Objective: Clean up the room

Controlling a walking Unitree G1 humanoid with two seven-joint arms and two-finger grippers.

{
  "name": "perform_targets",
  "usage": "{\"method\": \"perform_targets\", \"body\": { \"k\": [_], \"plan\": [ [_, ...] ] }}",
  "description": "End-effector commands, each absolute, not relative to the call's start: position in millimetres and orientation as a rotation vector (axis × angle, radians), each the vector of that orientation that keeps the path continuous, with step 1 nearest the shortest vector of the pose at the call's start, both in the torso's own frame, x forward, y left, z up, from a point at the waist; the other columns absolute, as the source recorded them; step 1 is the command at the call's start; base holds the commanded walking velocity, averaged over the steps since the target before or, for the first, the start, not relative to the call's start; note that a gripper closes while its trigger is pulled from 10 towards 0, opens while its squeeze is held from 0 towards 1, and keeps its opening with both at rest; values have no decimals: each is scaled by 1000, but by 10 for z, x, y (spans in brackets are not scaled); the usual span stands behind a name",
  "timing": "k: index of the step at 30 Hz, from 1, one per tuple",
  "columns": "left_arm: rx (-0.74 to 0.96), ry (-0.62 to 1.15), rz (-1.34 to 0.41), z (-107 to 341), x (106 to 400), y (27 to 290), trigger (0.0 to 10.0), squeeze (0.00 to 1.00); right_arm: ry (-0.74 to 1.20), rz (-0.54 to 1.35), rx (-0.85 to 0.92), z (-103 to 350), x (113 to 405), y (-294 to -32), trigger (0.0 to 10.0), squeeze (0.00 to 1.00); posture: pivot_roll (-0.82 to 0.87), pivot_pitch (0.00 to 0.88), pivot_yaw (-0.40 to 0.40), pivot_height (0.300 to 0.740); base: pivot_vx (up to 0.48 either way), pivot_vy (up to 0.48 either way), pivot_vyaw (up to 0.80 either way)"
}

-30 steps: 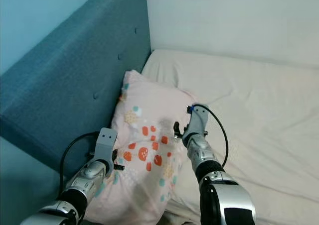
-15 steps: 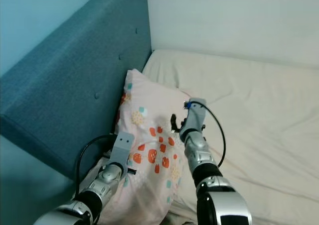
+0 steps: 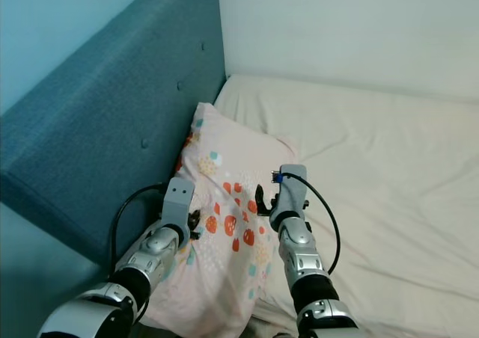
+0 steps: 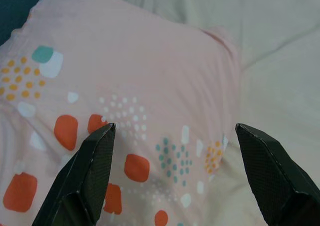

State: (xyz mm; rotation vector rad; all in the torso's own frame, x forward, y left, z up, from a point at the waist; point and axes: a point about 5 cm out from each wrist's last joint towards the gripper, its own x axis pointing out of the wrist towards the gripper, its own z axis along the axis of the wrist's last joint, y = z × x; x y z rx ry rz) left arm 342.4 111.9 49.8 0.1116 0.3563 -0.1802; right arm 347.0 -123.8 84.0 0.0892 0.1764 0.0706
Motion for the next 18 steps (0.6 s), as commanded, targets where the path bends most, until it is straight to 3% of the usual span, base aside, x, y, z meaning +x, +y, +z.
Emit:
{"method": "perform_targets", "body": {
  "k": [1, 3, 4, 5, 8, 9, 12, 18],
  "plan": [
    [100, 402, -184, 402, 3361, 1188, 10000, 1000, 205, 65, 88, 775, 3428, -1251, 10000, 0, -37, 199, 4, 740, 0, 0, 0],
    [97, 417, -172, 373, 3341, 1275, 10000, 1000, 203, 63, 88, 784, 3433, -1255, 10000, 0, -33, 188, 4, 740, 0, 0, 0],
    [96, 428, -164, 353, 3325, 1335, 10000, 671, 201, 62, 87, 789, 3436, -1258, 10000, 0, -33, 188, 4, 740, 0, 0, 0],
    [99, 421, -177, 344, 3303, 1415, 10000, 0, 199, 62, 87, 802, 3437, -1263, 10000, 0, -27, 180, 0, 740, 0, 0, 0],
    [88, 383, -213, 376, 3278, 1549, 10000, 0, 195, 64, 85, 825, 3441, -1280, 10000, 0, -16, 175, -9, 740, 0, 0, 0],
    [108, 316, -202, 472, 3271, 1735, 10000, 0, 192, 68, 83, 832, 3431, -1290, 10000, 0, 6, 155, -29, 740, 0, 0, 0],
    [152, 246, -165, 610, 3255, 1968, 10000, 0, 188, 74, 81, 829, 3412, -1301, 10000, 0, 16, 149, -38, 740, 0, 0, 0],
    [307, 250, -111, 666, 3173, 2292, 10000, 0, 195, 78, 82, 785, 3366, -1311, 10000, 0, 24, 129, -49, 740, 0, 0, 0]
  ]
}}
